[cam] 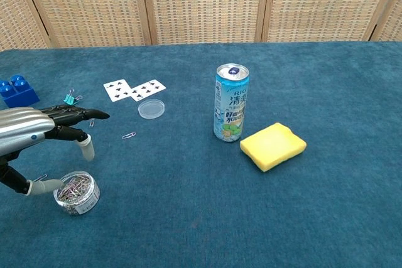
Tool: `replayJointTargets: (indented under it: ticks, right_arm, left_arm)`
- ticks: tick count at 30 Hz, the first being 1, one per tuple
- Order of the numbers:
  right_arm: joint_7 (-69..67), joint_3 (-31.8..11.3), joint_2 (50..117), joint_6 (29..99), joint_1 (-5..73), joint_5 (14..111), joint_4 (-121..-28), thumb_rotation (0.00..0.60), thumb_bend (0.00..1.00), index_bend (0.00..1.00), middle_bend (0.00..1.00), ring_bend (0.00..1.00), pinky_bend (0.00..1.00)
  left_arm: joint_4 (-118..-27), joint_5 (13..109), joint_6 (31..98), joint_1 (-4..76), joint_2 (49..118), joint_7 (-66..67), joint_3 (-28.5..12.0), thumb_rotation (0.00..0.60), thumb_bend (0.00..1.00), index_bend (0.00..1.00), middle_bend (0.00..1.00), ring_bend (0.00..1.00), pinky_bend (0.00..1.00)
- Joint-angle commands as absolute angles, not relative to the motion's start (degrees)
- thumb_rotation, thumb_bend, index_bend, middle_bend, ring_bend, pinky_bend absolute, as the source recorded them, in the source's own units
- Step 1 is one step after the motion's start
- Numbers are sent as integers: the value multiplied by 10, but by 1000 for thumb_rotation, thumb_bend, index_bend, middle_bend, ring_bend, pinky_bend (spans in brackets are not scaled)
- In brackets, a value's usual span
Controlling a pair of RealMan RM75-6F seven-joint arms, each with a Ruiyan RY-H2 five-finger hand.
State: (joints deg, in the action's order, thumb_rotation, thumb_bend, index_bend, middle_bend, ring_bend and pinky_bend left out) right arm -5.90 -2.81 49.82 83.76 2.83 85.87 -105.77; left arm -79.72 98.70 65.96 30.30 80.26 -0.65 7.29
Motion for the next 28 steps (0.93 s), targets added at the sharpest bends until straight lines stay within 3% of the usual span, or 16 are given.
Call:
replayJointTargets:
  ticks: [1, 5, 8, 9, 12, 21, 28]
  right_arm:
    - [-59, -28, 498, 837, 28, 859, -1058, 600, 0, 45, 0, 0, 0]
    - [-59, -28, 498, 837, 29, 858, -1058, 600, 0, 45, 0, 0, 0]
    - [-58, -29, 498, 837, 29, 858, -1058, 600, 0, 45, 0, 0, 0]
    - [-58, -29, 498, 838, 28, 857, -1058, 600, 0, 45, 0, 0, 0]
    - [-55, -33, 499, 840, 28, 850, -1058, 600, 0, 45, 0, 0, 0]
    - [-44, -34, 500, 842, 27, 844, -1061, 600, 0, 45, 0, 0, 0]
    - [-44, -34, 500, 843, 25, 843, -1061, 600, 0, 45, 0, 0, 0]
  left_arm:
    - [-802, 984, 673, 300, 795, -15, 66, 600, 315, 361, 0, 0, 0]
    - [-818, 958, 711, 284, 769, -37, 42, 600, 300, 327, 0, 0, 0]
    - [-832, 915, 739, 261, 752, -33, 21, 600, 231, 191, 0, 0, 0]
    - [-841, 891, 755, 245, 747, -19, 11, 600, 191, 113, 0, 0, 0]
    - [-898, 810, 826, 181, 719, 17, -15, 600, 112, 2, 0, 0, 0]
    - [-1019, 752, 879, 109, 635, 73, -8, 600, 54, 0, 0, 0, 0]
    - [-1028, 754, 858, 97, 616, 68, -2, 600, 54, 0, 0, 0, 0]
